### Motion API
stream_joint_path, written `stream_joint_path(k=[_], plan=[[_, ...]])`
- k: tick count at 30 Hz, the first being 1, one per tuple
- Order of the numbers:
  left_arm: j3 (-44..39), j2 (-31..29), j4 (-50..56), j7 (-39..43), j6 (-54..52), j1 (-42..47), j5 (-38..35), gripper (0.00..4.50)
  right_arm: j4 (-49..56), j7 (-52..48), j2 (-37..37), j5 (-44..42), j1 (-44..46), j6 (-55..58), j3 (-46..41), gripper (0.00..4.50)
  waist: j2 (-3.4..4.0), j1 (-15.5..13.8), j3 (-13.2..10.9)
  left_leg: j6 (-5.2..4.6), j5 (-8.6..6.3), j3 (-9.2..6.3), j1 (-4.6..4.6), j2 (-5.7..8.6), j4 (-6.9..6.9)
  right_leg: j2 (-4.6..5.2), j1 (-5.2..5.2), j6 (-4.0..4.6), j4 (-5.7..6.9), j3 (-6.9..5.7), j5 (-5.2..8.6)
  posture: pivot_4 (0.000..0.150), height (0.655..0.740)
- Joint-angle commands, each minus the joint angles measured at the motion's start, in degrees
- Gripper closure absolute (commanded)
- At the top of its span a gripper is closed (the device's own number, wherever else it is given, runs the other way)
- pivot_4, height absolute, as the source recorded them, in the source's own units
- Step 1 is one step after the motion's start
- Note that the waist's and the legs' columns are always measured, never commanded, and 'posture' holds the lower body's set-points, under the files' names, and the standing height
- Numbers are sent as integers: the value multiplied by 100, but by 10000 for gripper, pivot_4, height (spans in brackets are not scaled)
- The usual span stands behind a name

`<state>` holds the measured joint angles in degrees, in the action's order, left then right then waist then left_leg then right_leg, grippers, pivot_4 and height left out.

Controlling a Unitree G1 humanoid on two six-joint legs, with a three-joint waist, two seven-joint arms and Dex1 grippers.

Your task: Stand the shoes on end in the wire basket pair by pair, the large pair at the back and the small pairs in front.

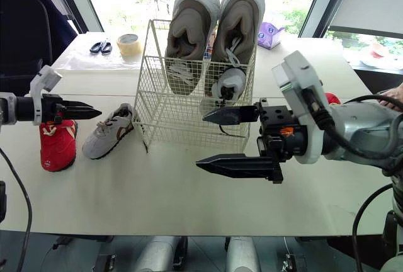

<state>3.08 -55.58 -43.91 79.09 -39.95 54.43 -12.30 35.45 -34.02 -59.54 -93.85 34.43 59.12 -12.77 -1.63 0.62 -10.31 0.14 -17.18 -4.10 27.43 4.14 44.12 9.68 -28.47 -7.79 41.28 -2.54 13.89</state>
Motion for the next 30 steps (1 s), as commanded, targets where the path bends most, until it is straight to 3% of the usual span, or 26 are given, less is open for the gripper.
stream_joint_path(k=[1,8,11,16,20,25,28,30], plan=[[228,244,-731,13,649,368,394,12254,130,162,-4,-58,-20,-194,-8,0,-1,0,0,0,0,0,-1,0,1,1,2,-3,0,0,-1,1500,6563],[518,876,-2033,-141,1436,715,1029,12254,188,403,-13,65,-35,-323,108,0,-3,2,0,-3,-1,2,3,0,2,1,0,-6,0,-3,-3,1500,6563],[438,972,-2292,-212,1569,802,1107,20489,197,472,-49,99,-42,-337,125,0,-2,0,1,-4,-2,3,1,0,1,1,0,-6,0,-4,-3,1500,6563],[254,1026,-2431,-319,1630,899,1088,43290,200,515,-42,252,-58,-337,169,0,-3,-3,1,-4,-2,2,-1,0,3,1,2,-6,1,-4,-3,1500,6563],[-219,872,-2175,-557,1394,1158,764,44549,172,425,-29,432,-87,-346,176,0,-7,-3,-2,-4,-2,2,2,0,2,-1,1,-7,1,-6,-4,1500,6563],[-1424,533,-613,-1270,566,1189,-102,44549,60,54,-137,884,-209,-359,53,0,-15,18,-6,-4,-2,-3,6,-1,1,-4,-1,-7,-1,-9,-4,1500,6563],[-2700,847,2020,-2530,-296,660,-961,44549,-295,-179,-130,1322,-232,-428,47,0,-12,28,-5,-4,-2,-2,3,0,-4,-1,1,-7,-9,-6,-4,1500,6563],[-3463,1652,3925,-3822,-949,419,-1538,44549,-552,-331,-93,1340,-9,-355,145,0,-12,12,-5,-4,-2,-3,-1,0,-4,0,5,-7,-13,6,-4,1500,6563]])
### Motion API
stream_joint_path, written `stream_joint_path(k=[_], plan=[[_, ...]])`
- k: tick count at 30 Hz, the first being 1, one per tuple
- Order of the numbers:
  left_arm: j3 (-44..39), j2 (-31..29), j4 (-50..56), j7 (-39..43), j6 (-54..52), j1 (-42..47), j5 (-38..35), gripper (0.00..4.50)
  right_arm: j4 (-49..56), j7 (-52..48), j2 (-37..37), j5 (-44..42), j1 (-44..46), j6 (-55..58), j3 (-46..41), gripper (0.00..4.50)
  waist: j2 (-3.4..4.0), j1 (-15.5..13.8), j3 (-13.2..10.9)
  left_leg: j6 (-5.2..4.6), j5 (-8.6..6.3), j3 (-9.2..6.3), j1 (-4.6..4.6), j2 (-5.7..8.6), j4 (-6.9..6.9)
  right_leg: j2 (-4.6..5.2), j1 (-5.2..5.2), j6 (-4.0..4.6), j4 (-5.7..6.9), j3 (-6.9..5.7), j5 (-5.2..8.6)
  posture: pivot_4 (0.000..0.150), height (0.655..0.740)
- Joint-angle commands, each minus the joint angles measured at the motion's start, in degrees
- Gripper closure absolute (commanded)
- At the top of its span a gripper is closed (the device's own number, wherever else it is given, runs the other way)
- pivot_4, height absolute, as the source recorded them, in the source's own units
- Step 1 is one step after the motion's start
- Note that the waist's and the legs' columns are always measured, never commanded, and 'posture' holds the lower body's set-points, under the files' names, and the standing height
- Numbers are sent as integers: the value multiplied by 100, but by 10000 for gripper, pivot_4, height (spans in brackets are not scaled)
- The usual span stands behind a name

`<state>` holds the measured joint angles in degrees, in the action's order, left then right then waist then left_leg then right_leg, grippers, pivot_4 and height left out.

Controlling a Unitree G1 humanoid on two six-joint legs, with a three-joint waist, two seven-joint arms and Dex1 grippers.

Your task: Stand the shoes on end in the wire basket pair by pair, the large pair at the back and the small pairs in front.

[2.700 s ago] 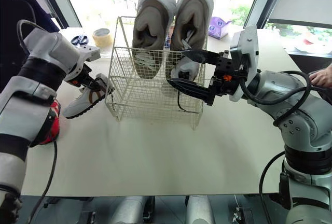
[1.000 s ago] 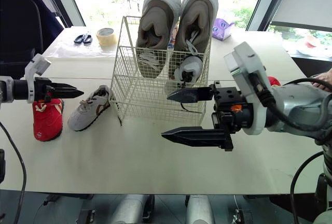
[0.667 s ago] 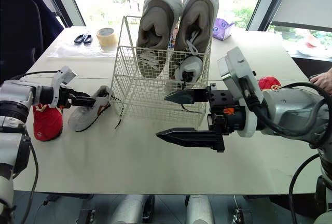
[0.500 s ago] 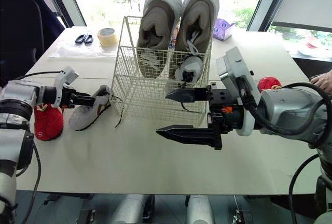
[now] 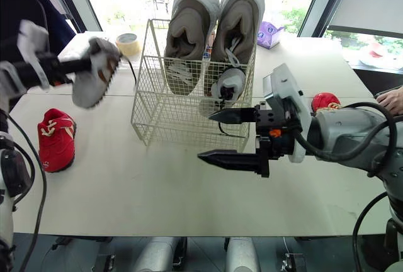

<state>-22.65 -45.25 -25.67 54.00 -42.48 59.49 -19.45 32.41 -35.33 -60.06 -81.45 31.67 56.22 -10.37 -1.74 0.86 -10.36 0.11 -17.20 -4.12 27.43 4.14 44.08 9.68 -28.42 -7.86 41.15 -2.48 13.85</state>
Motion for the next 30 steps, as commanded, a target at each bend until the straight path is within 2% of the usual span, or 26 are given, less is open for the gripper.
stream_joint_path(k=[1,4,7,10,13,15,17,20,26,30], plan=[[-1118,1073,2880,-1882,-964,-185,-1093,44549,-370,-277,-20,123,413,-17,-29,0,2,-38,0,0,0,-2,2,0,5,0,1,0,2,-1,0,1500,6563],[-987,2065,4453,-2913,-750,-779,-1105,44549,-792,-698,-10,413,892,159,273,0,7,-47,4,2,1,-7,-5,3,9,-3,15,0,-1,0,0,1500,6563],[-891,2808,5024,-3845,-252,-1003,-969,44549,-1195,-1104,17,723,1292,289,509,0,9,-33,5,11,6,-6,-13,2,5,-10,17,0,7,0,-1,1500,6563],[-135,3613,5305,-4399,709,-1594,-386,44549,-1583,-1449,87,1009,1765,461,763,0,13,-25,8,15,9,-1,-10,0,3,-11,7,6,10,-3,-4,1500,6563],[555,3899,5032,-4309,1611,-2036,56,44549,-1863,-1786,104,1251,2144,619,934,0,13,-60,8,12,7,11,-6,2,7,-5,6,6,8,-1,-5,1500,6563],[997,3894,4707,-4256,2400,-2248,541,44549,-1968,-1988,103,1435,2280,688,1036,0,13,-122,8,11,6,14,-3,3,10,-4,4,7,8,-1,-4,1500,6563],[1251,3928,4430,-4217,2929,-2308,721,44549,-2001,-2149,95,1617,2302,704,1079,0,13,-160,8,10,6,17,-3,3,13,-5,3,8,7,-1,-4,1500,6563],[1855,3948,3755,-4266,4251,-2401,1458,44549,-1888,-2075,115,1577,2310,903,950,0,13,-180,8,9,5,19,-1,3,13,-3,3,13,2,0,-4,1500,6563],[2215,4327,2586,-4166,5386,-2232,1520,44549,-1528,-1693,-7,1217,2024,1339,436,0,14,-229,8,5,3,19,0,4,14,0,3,11,0,-1,-5,1500,6563],[2286,4468,1909,-4205,5661,-2464,1550,44549,-1252,-1320,-35,949,1717,1551,27,0,20,-337,14,5,3,19,-4,3,16,-1,6,11,1,-1,-6,1500,6563]])
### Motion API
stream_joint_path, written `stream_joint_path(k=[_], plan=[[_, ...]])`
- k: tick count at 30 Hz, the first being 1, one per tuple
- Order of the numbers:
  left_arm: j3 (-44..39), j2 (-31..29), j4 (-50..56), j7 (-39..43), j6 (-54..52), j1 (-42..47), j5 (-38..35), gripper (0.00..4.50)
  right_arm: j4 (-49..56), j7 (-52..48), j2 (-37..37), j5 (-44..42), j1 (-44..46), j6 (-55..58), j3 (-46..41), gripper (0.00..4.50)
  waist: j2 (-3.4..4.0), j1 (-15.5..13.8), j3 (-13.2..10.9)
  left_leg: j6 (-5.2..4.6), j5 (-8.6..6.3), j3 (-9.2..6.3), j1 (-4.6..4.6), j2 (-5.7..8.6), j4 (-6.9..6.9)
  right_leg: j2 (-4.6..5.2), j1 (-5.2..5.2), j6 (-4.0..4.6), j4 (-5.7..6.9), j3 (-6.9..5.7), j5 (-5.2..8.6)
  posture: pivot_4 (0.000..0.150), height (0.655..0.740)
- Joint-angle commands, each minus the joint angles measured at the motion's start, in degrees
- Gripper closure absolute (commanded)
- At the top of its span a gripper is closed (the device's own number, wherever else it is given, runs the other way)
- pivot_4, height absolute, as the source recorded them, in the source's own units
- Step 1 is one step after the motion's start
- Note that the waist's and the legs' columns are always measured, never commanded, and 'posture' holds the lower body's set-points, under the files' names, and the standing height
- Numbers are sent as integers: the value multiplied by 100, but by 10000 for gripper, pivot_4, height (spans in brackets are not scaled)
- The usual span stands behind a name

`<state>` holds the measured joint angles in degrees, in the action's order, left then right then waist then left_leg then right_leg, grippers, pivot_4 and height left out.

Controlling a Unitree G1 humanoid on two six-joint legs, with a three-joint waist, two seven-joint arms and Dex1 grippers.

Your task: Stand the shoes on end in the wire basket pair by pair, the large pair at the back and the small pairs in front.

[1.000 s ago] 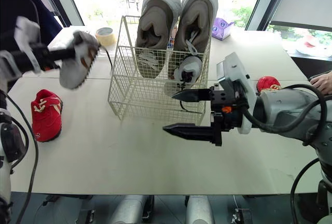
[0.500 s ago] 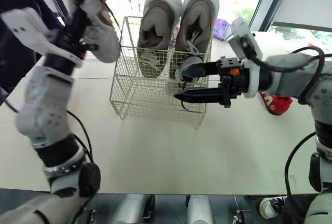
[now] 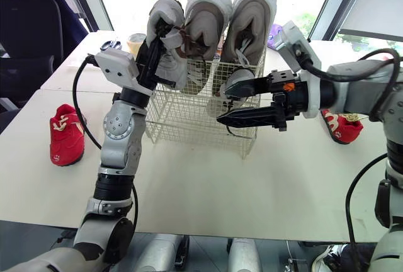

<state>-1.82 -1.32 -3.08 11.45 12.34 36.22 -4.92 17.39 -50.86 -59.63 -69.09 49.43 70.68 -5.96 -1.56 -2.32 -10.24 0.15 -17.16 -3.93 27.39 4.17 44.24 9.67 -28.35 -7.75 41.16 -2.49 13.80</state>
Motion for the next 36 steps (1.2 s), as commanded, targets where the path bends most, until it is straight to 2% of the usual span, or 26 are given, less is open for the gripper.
stream_joint_path(k=[1,4,13,17,18,20,26,29,31,36], plan=[[235,82,-441,72,201,-205,104,44549,287,312,-75,-367,-101,147,-493,0,1,-28,2,0,0,0,0,1,2,0,3,0,-1,-1,0,1500,6563],[412,33,-453,204,71,-496,146,44549,407,572,-65,-572,-291,216,-713,0,1,-22,3,-5,-2,1,0,1,4,0,6,0,-4,-1,0,1500,6563],[575,-420,1400,609,-2304,-916,-466,44549,445,1087,266,-844,-531,-19,-821,0,4,-18,11,-6,-2,-5,-5,0,3,-5,14,1,-3,-4,1,1500,6563],[454,-804,2148,827,-2942,-1063,-779,30284,471,1081,428,-684,-670,-199,-745,0,6,1,11,-11,-5,-5,-4,1,3,-7,12,1,-4,-4,1,1500,6563],[390,-901,2312,855,-3146,-1063,-874,24218,484,1081,469,-644,-714,-247,-722,0,5,0,11,-11,-5,-4,-3,1,3,-7,10,1,-4,-4,1,1500,6563],[305,-1162,2642,930,-3536,-1084,-961,14900,517,1084,554,-604,-794,-330,-698,0,5,14,10,-11,-5,-5,-2,0,3,-8,9,2,-3,-4,2,1500,6563],[77,-1812,3681,1118,-4610,-1250,-1483,14900,420,919,633,-382,-866,-506,-603,0,9,33,10,-11,-5,-4,-4,-4,-4,-11,3,3,-2,-3,2,1500,6563],[-238,-2085,3945,1028,-5188,-1041,-1774,14900,365,764,612,-244,-890,-558,-551,0,9,27,9,-11,-5,-5,-4,-4,-4,-12,3,12,-2,-3,7,1500,6563],[-606,-2242,4046,1025,-5658,-753,-2248,14900,338,646,619,-163,-919,-583,-490,0,9,15,9,-11,-5,-5,-4,-4,-4,-12,3,17,-2,-3,10,1500,6563],[-1744,-2717,4107,1224,-6990,-279,-4264,14900,117,427,666,-33,-872,-626,-445,0,9,43,9,-10,-5,-7,-5,-3,-5,-13,4,9,-4,-3,7,1500,6563]])
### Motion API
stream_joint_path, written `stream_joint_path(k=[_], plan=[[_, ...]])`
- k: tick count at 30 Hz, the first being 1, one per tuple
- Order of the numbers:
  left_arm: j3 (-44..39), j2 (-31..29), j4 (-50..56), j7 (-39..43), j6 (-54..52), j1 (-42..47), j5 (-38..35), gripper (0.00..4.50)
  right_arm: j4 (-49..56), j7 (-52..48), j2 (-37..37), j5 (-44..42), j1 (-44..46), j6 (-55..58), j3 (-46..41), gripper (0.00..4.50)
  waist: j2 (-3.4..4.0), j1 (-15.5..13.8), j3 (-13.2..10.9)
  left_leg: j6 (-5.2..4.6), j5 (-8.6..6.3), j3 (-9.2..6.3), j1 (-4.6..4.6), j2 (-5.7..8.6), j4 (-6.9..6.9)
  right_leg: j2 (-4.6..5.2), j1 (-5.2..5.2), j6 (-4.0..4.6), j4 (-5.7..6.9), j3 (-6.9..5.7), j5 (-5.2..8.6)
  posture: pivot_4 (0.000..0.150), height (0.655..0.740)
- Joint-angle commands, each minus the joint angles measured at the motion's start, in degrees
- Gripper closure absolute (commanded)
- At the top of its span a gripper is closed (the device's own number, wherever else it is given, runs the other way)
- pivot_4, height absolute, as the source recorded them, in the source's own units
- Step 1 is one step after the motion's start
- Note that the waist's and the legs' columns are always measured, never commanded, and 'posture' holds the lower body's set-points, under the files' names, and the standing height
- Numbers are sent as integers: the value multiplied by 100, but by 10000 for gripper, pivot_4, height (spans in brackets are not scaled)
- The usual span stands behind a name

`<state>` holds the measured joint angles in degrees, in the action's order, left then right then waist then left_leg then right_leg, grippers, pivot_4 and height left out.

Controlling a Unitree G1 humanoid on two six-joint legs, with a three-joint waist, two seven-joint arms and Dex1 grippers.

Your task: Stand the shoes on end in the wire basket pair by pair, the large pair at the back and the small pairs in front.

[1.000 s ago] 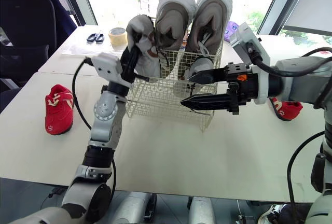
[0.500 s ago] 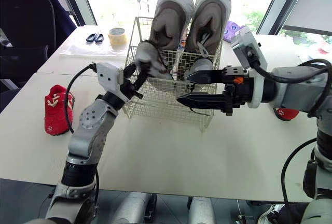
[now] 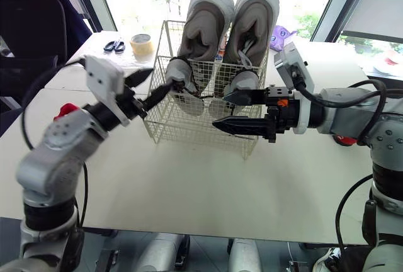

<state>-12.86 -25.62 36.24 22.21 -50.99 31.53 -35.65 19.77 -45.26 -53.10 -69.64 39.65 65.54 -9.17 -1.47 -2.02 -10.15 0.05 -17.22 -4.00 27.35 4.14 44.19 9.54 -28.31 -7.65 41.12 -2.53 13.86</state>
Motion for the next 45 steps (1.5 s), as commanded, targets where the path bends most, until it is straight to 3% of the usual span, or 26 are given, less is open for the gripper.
stream_joint_path(k=[1,4,6,11,15,21,27,31,35,43,45], plan=[[-899,-405,57,190,-836,287,-1759,12313,-246,-144,24,-8,152,-105,-200,0,0,30,0,0,0,1,-1,0,-1,0,-2,0,1,0,0,1500,6563],[-1357,-918,-302,268,-1283,442,-3032,976,-576,-61,97,-114,309,-127,-441,0,1,108,-2,2,1,-5,0,-1,-3,-2,-6,2,7,0,1,1500,6563],[-1676,-1496,-696,561,-1575,353,-4196,284,-839,104,234,-638,486,-50,-771,0,1,136,-2,2,1,-6,0,-1,-5,-1,-5,8,7,0,4,1500,6563],[-1511,-2319,-871,583,-1298,65,-3496,284,-958,960,341,-1196,356,-58,-1407,0,6,166,-4,3,1,-9,0,-1,-9,1,-7,12,10,2,7,1500,6563],[-821,-2192,-373,793,-802,-298,-3004,284,-904,1595,39,-953,-203,-95,-1933,0,6,88,-4,3,1,-4,3,4,-2,9,2,16,0,11,9,1500,6563],[18,-1461,-559,1697,-792,-143,-3961,284,-532,1811,-113,542,-1655,-999,-2608,0,6,69,-4,3,1,0,5,5,-4,7,-2,16,-3,12,9,1500,6563],[518,-1414,-238,2122,-474,-91,-3570,284,40,2270,136,1517,-3166,-1562,-3627,0,31,149,6,2,1,18,1,0,-11,7,-8,17,2,24,9,1500,6563],[906,-1200,-83,2104,-361,-319,-3446,284,244,2528,827,2227,-4240,-2030,-3750,0,38,130,18,-2,-1,28,-15,-7,-11,4,8,17,-1,30,10,1500,6563],[1108,-949,145,1729,-238,-524,-3291,284,-62,2363,1055,2780,-4510,-2538,-3441,0,57,144,23,-5,-2,39,-14,-4,-2,4,4,17,-1,40,10,1500,6563],[1377,-589,601,906,-39,-1317,-3024,284,-1576,2153,1374,3681,-4017,-3477,-2576,0,70,133,32,-6,-2,48,-19,-5,-1,3,2,17,3,51,10,1500,6563],[1396,-573,658,839,-71,-1507,-3240,284,-2063,2053,1388,3851,-3769,-3722,-2403,0,70,136,32,-6,-3,51,-19,-5,1,3,1,17,2,54,10,1500,6563]])
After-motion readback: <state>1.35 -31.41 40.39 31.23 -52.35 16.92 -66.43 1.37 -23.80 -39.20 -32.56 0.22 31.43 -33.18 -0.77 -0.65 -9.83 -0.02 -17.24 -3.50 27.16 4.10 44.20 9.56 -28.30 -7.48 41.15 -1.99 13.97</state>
